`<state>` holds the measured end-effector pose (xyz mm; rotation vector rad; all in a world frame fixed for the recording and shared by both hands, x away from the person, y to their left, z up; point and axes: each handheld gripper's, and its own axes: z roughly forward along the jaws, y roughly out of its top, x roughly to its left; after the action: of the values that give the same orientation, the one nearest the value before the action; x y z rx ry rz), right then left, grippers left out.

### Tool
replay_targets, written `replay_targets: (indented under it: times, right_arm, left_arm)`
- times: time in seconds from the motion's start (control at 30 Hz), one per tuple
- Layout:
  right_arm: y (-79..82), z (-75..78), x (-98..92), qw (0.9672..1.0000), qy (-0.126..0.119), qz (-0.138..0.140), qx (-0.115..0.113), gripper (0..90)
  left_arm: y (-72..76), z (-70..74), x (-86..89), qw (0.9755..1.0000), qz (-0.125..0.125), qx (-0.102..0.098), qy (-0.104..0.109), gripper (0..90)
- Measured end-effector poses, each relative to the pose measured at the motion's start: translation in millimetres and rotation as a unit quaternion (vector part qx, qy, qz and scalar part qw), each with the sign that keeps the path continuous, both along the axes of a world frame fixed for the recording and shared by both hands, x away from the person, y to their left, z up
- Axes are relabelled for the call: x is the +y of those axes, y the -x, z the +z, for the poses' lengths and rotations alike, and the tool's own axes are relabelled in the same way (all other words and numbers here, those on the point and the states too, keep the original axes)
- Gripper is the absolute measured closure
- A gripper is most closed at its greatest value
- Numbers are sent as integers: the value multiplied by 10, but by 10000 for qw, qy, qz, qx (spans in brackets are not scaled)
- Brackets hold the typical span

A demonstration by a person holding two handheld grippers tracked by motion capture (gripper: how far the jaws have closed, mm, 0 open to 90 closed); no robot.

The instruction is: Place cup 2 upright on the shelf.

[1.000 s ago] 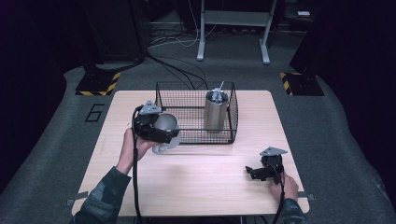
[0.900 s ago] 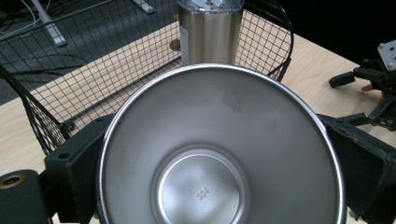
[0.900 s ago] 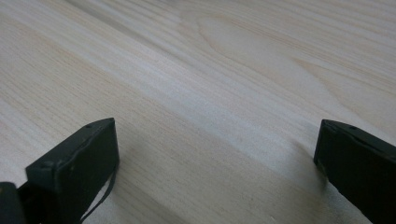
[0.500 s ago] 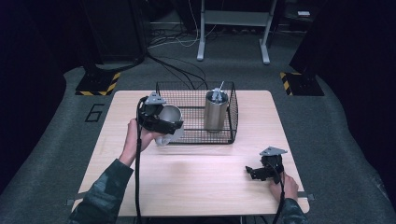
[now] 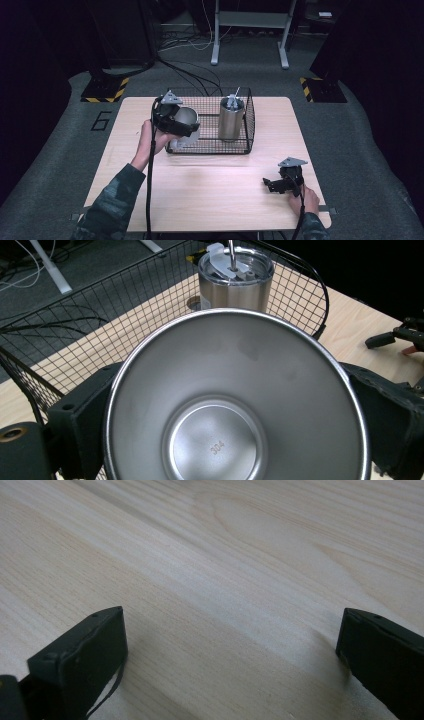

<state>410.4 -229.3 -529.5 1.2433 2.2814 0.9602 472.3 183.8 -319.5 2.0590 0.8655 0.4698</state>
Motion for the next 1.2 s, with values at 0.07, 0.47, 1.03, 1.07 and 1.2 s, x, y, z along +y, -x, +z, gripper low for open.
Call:
replay_targets:
  times: [0.07, 0.47, 1.03, 1.07, 1.2]
  right_arm:
    - [-1, 0, -1, 10000, 4, 5, -4, 0]
    - [0, 0, 0, 10000, 0, -1, 0, 0]
    - [0, 0, 0, 10000, 1, 0, -2, 0]
    - [0, 0, 0, 10000, 1, 0, -1, 0]
    - [0, 0, 0, 10000, 0, 0, 0, 0]
  left_arm:
    - [-18, 6, -24, 10000, -21, -19, -23, 62]
    - [-187, 45, -89, 10000, 18, 33, -19, 62]
    - [-465, 69, -278, 10000, 17, 55, -19, 62]
    - [-476, 73, -281, 10000, 7, 61, -42, 62]
    - [-545, 80, -303, 9999, 35, 78, -55, 62]
